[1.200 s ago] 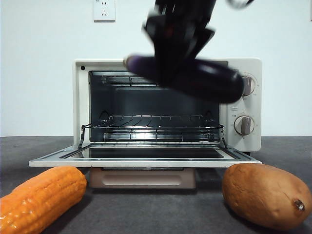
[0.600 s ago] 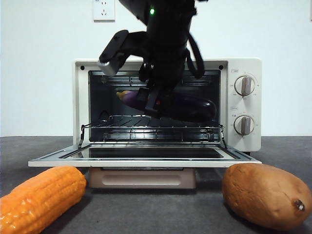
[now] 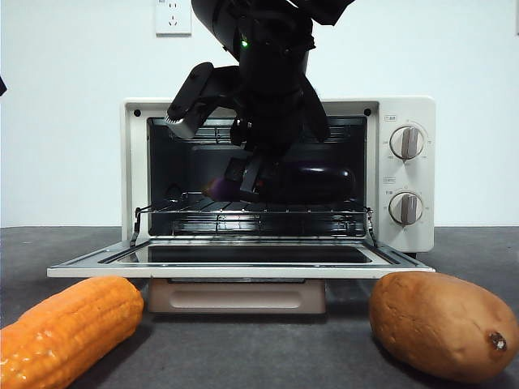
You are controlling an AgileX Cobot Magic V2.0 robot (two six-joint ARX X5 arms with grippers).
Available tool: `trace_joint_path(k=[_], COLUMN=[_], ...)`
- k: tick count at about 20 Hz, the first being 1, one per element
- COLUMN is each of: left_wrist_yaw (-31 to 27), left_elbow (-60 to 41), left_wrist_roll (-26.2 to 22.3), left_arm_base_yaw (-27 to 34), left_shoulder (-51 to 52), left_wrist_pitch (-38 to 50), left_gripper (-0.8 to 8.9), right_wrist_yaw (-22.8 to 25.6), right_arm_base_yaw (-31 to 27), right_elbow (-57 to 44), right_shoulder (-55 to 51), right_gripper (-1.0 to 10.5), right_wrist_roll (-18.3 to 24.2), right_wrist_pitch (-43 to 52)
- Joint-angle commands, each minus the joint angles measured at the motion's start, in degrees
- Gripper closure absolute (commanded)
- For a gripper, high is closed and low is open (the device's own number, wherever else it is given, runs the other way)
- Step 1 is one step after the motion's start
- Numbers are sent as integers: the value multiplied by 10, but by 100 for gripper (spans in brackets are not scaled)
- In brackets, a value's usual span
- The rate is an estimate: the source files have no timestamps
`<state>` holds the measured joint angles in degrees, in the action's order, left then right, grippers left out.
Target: Take the eggplant from the table,put the eggplant in the oven
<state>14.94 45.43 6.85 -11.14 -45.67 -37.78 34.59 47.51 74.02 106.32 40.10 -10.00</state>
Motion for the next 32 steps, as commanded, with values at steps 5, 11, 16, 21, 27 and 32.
trace_joint_path(k=[5,11,16,21,27,32], left_wrist_yaw=[1,1,1,1,2,45], left_elbow=[2,2,2,2,2,2], left_wrist_roll=[1,1,1,-2,-19,-31], left_arm_base_yaw=[-1,-1,-1,-1,0,15], left_shoulder=[-4,-17,-69,-153,-255,-314], left_wrist_pitch=[2,19,41,70,96,100], left_gripper=[808,808,808,808,808,808], right_wrist_yaw=[9,16,-21,-78,-156,-183], right_arm_base_yaw=[21,39,41,41,41,41], right_elbow=[15,20,20,20,20,20], right_shoulder=[4,-30,-96,-206,-368,-459], right_gripper=[672,672,673,747,896,944], right_wrist_roll=[-25,-54,-139,-235,-305,-336], right_wrist_pitch=[3,-30,-105,-210,-324,-360])
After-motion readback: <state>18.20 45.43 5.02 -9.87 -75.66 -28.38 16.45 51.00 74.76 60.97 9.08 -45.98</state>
